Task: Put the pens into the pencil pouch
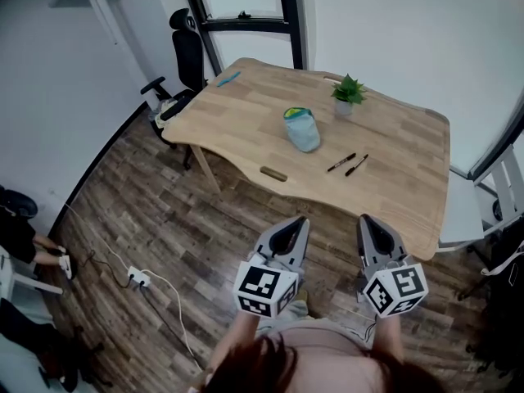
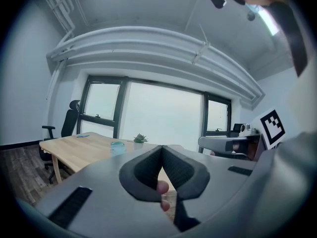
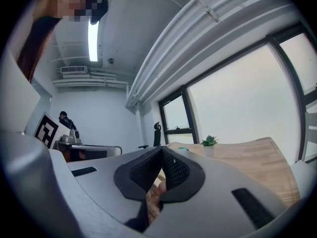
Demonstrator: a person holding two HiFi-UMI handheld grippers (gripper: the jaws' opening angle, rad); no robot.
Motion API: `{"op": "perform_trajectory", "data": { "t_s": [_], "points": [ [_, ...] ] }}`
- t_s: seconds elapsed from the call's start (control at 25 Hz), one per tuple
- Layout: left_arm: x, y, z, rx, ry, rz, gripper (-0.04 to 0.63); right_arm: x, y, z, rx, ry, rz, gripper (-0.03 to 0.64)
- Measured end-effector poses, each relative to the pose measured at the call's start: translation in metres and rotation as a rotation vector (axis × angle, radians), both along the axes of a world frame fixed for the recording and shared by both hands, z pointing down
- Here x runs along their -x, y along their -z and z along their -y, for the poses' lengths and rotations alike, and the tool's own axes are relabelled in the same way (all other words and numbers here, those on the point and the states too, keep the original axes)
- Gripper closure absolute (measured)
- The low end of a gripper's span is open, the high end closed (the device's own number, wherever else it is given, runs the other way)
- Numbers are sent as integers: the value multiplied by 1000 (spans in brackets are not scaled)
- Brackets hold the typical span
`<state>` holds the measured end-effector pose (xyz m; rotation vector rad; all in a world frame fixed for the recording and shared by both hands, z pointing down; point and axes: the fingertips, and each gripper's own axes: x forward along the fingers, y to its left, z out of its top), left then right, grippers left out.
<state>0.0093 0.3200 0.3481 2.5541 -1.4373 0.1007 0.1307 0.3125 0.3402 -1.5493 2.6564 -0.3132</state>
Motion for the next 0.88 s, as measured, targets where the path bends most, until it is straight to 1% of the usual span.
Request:
{"op": "perform_trajectory", "data": {
  "t_s": [0.2,0.36,0.44,0.56,0.68,0.88],
  "points": [
    [13,0,28,-12,-33,-3,594,11,1,28,14,-34,12,618],
    [19,4,43,-33,-74,19,594,18,3,41,18,-64,-5,617],
    [23,6,48,-37,-89,19,594,22,5,44,22,-74,-1,617],
    [25,3,55,-33,-105,16,594,24,5,51,26,-84,13,617],
    [26,-3,63,-17,-117,17,594,25,1,59,32,-99,5,617],
    [26,-3,79,-24,-124,2,594,28,0,74,28,-104,-2,617]
  ]
}}
